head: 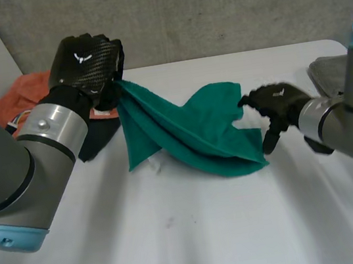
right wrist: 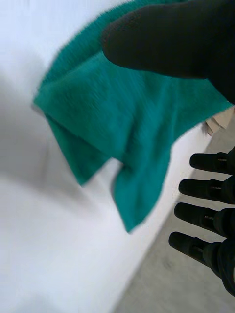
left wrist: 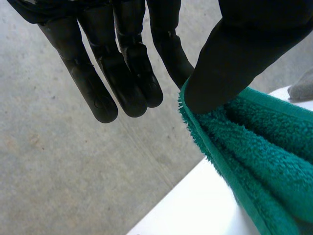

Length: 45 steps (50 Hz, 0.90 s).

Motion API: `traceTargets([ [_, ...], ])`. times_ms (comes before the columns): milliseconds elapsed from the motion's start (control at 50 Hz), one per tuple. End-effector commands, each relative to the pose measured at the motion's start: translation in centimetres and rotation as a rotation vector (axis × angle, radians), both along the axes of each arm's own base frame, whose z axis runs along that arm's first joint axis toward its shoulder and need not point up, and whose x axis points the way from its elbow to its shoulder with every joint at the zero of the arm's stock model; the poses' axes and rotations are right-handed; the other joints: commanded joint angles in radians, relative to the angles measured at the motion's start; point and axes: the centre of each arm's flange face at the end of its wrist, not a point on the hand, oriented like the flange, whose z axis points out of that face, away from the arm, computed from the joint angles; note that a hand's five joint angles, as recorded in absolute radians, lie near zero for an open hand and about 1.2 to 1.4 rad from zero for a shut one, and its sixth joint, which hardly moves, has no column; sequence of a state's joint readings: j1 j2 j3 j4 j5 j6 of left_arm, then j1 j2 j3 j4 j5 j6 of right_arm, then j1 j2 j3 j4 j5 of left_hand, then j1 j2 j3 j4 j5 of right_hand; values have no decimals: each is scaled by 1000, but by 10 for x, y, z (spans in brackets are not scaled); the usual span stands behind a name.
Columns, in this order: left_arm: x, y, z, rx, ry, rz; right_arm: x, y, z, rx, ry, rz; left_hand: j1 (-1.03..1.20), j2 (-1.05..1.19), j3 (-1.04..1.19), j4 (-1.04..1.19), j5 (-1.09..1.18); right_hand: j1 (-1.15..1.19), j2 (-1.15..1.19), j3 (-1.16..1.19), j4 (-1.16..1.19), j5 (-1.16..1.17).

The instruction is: Fold the laundry.

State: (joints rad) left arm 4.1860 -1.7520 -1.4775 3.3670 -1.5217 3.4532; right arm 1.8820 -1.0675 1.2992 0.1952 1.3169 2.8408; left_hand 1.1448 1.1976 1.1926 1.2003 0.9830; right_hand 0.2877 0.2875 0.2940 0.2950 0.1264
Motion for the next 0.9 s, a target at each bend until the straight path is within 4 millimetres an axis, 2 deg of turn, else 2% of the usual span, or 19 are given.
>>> traceTargets([
  [20, -6, 4, 6, -17, 9, -20, 14, 9, -39, 144, -120, 33, 251, 199, 204, 196, 239, 111, 112, 105, 104, 98],
  [100, -6, 4, 5, -12, 8, -20, 33, 16, -55, 152, -148, 89, 251, 199, 204, 196, 239, 243, 243, 237, 236, 230],
  [140, -6, 4, 2, -4, 3, -20, 37, 10, -63, 127, -154, 92, 251, 199, 204, 196, 239, 670, 670, 664, 663, 657],
  [180, -5, 5, 0, 0, 1, -20, 40, 3, -62, 94, -171, 94, 251, 199, 204, 196, 239, 941, 941, 935, 934, 928],
  [240, -7, 8, -4, 10, -6, -26, 44, -5, -55, 37, -192, 101, 251, 199, 204, 196, 239, 1108, 1108, 1101, 1100, 1094],
  [340, -6, 11, -5, 15, -9, -30, 43, -7, -43, -2, -185, 101, 251, 199, 204, 196, 239, 1109, 1109, 1102, 1101, 1095],
  [420, -4, 11, 4, -3, 2, -23, 37, -5, 9, -164, -152, 100, 251, 199, 204, 196, 239, 1109, 1109, 1102, 1101, 1095],
  [440, -1, 12, 13, -19, 10, -18, 30, 1, 45, -266, -120, 95, 251, 199, 204, 196, 239, 1109, 1109, 1102, 1101, 1095],
  [480, 3, 12, 24, -41, 23, -7, 18, 9, 79, -357, -70, 84, 251, 199, 204, 196, 239, 1109, 1109, 1102, 1101, 1095],
  [500, 5, 11, 30, -49, 27, -1, 4, 15, 111, -448, -15, 57, 251, 199, 204, 196, 239, 1109, 1109, 1102, 1101, 1095],
  [560, 16, 8, 52, -78, 44, 29, -14, 27, 156, -587, 58, 15, 251, 199, 204, 196, 239, 1109, 1109, 1102, 1101, 1095],
  [580, 18, 9, 56, -83, 47, 32, -21, 37, 180, -658, 89, -11, 251, 199, 204, 196, 239, 1109, 1109, 1102, 1101, 1095],
  [660, 26, 15, 85, -137, 76, 45, -31, 46, 204, -702, 126, -63, 251, 199, 204, 196, 239, 1109, 1109, 1102, 1101, 1095],
  [720, 27, 18, 102, -178, 98, 45, -30, 49, 204, -680, 137, -60, 251, 199, 204, 196, 239, 1109, 1109, 1102, 1101, 1095],
  [780, 26, 15, 104, -182, 101, 46, -26, 50, 197, -649, 171, -41, 251, 199, 204, 196, 239, 1109, 1109, 1102, 1101, 1095],
  [800, 25, 15, 104, -181, 101, 44, -21, 48, 188, -626, 198, -23, 251, 199, 204, 196, 239, 1109, 1109, 1102, 1101, 1095],
  [860, 19, 0, 78, -98, 53, 46, -14, 38, 164, -561, 251, -9, 251, 199, 204, 196, 239, 1109, 1109, 1102, 1101, 1095],
  [880, 12, -12, 53, -26, 13, 46, -13, 30, 148, -516, 285, -15, 251, 199, 204, 196, 239, 1109, 1109, 1102, 1101, 1095],
  [900, 10, -16, 43, 4, -4, 45, -12, 26, 141, -497, 298, -18, 251, 199, 204, 196, 239, 1109, 1109, 1102, 1101, 1095],
])
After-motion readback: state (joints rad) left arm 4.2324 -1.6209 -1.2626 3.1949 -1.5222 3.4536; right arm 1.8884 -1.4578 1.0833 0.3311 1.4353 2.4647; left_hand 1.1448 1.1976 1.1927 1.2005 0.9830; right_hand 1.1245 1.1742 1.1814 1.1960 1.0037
